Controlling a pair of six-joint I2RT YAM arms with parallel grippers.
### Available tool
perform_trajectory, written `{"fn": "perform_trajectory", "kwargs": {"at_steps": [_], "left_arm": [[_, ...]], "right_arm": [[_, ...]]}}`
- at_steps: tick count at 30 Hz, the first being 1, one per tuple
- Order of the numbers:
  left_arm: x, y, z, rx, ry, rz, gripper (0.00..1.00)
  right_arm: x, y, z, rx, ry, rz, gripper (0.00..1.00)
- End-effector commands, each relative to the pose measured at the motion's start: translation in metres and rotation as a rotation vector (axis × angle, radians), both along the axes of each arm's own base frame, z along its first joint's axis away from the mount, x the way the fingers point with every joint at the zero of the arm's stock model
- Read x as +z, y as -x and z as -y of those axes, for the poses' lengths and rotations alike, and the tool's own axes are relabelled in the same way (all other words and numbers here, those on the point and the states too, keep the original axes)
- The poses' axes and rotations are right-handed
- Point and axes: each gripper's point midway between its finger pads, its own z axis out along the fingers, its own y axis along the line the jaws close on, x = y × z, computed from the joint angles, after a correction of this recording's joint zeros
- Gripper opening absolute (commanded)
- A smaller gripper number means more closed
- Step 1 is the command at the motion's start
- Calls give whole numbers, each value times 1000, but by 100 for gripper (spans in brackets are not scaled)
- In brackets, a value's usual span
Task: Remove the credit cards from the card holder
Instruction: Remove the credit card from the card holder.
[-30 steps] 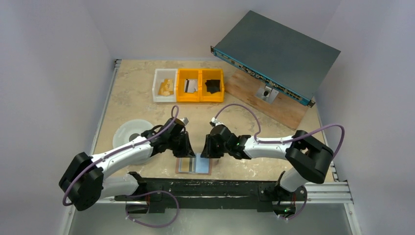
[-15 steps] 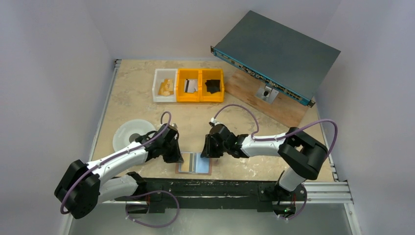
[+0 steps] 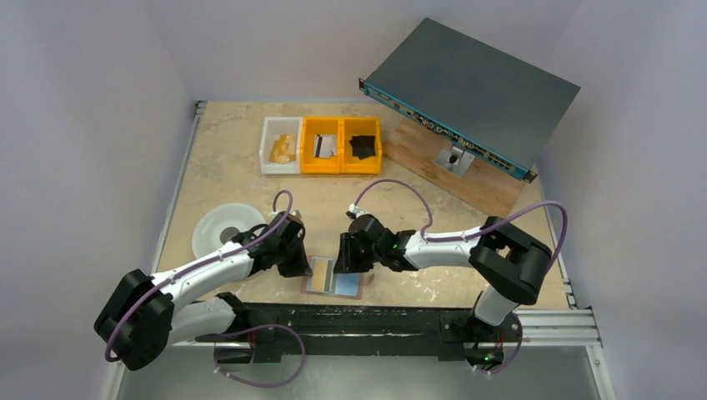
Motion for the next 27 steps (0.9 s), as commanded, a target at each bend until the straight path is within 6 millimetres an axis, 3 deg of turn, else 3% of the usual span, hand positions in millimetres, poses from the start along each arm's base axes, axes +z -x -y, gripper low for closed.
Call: {"fn": "perform_trajectory", "kwargs": {"at_steps": [1,7,15,21,27], "left_arm": [[-5,0,1,12,12,-5,5],[-8,4,7,20,29,-26,5],[-12,10,19,6,50,-44,4],[-13,12,24,11,59,-50,4],[-19,14,23,57,59,-76,0]], "right_arm": [[2,4,-17,29,-39,-19,29],[-9,11,-20,49,-51,-63,29],[-12,4,-24,53,-47,-55,29],[-5,-9,-25,50,-55,-32,29],[4,-9,-21,48,-84,-26,30]]}}
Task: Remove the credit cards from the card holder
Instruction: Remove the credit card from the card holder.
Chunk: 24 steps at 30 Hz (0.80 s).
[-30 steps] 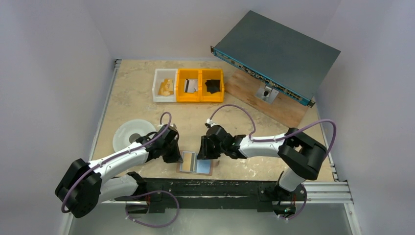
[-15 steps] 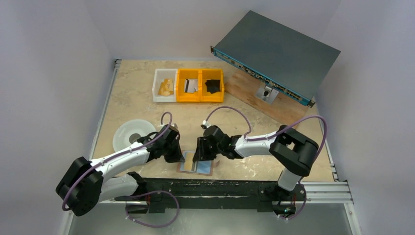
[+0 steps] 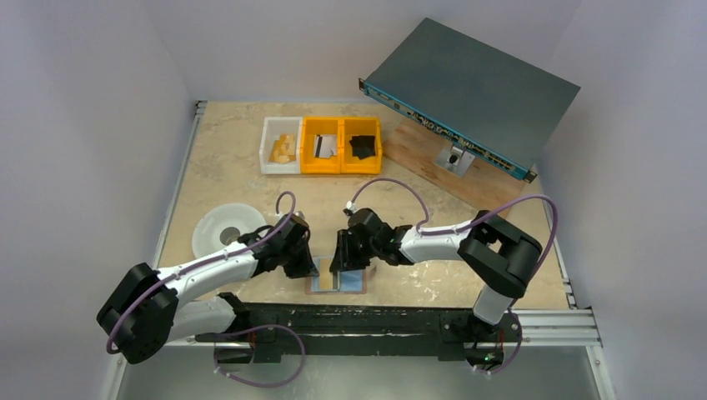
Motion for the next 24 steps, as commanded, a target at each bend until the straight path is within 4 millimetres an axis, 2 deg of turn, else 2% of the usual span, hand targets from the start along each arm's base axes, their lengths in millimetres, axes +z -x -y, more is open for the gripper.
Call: {"fn": "perform_trajectory", "kwargs": {"at_steps": [1,9,24], "left_arm": [[-18,12,3,32,12,-59,0],[-23,12,3,58,12,-74,0],[-29,14,-4,94,-20,-89,0]], "right_arm": [[12,-6,-6,4,-52,41,30],[16,2,-1,-1,-168,-17,31],[29,1,8,-19,-263,-45,28]]}}
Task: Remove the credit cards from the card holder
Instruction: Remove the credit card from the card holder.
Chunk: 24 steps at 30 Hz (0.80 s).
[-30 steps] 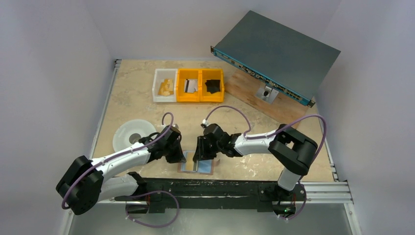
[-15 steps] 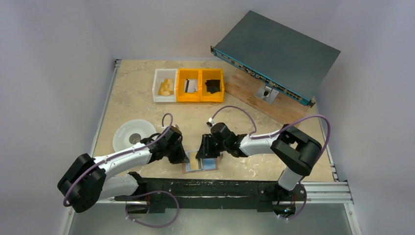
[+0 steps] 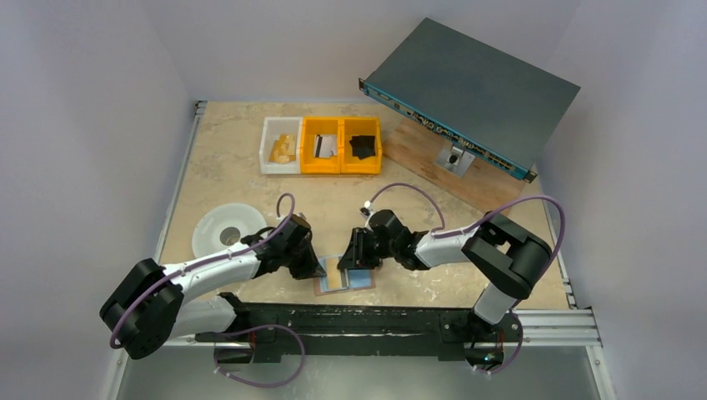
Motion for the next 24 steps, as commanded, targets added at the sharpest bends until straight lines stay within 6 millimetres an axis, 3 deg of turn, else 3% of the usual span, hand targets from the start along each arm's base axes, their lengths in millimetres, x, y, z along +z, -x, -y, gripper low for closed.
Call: {"fn": "perform_trajectory", "kwargs": {"at_steps": [1,16,24], "left_arm": [[-28,15,-20,23,-102,-56,0],[-33,17,-24,40,-114,-70,0],[-35,18,-26,56,-121,-75,0]], "right_arm": [[29,7,-10,38,-108,18,28],[29,7,-6,20,-133,2,17],[36,7,-4,19,-167,13,25]]}}
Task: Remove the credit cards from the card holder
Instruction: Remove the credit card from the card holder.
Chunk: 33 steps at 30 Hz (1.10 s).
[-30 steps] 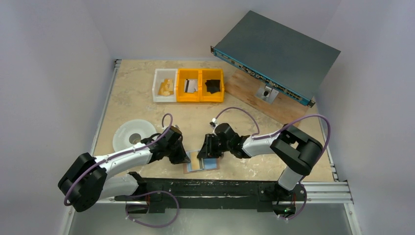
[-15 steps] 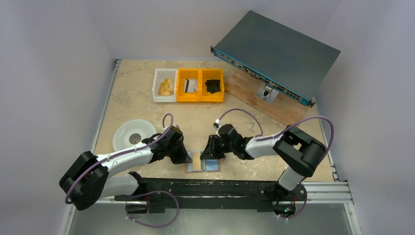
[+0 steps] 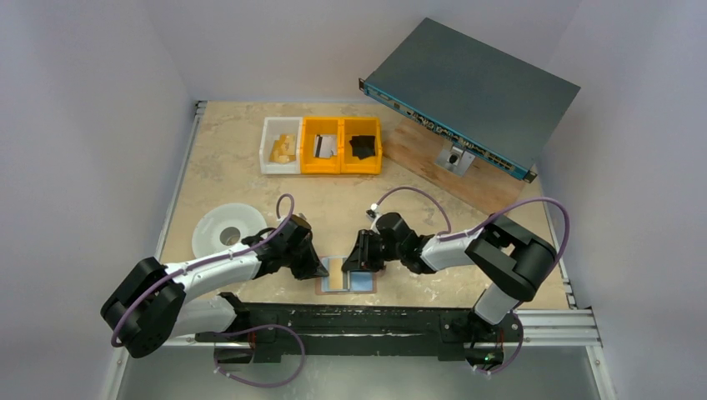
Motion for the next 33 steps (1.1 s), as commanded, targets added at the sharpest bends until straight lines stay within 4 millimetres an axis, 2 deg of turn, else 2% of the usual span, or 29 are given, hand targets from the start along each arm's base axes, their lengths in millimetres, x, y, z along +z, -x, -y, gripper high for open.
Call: {"fn": "perform_trajectory", "kwargs": {"at_steps": [1,14,20,24,33], "left_arm": [[-34,18,-32,26,-154,-64,0],[-37,20,-34,38,-164,-77,0],[-40,22,-34,47,-162,-91,0],[-40,22,-34,50,-162,-94,0],[-42,23,-36,63,-170,-102,0]], "right_arm": [[36,2,-13,38,-136,44,25],[30,2,-6,15,-131,25,19],[28,1,-2,8,-136,21,19],[29,1,0,8,-139,22,23],[26,1,5,-6,-136,15,22]]}}
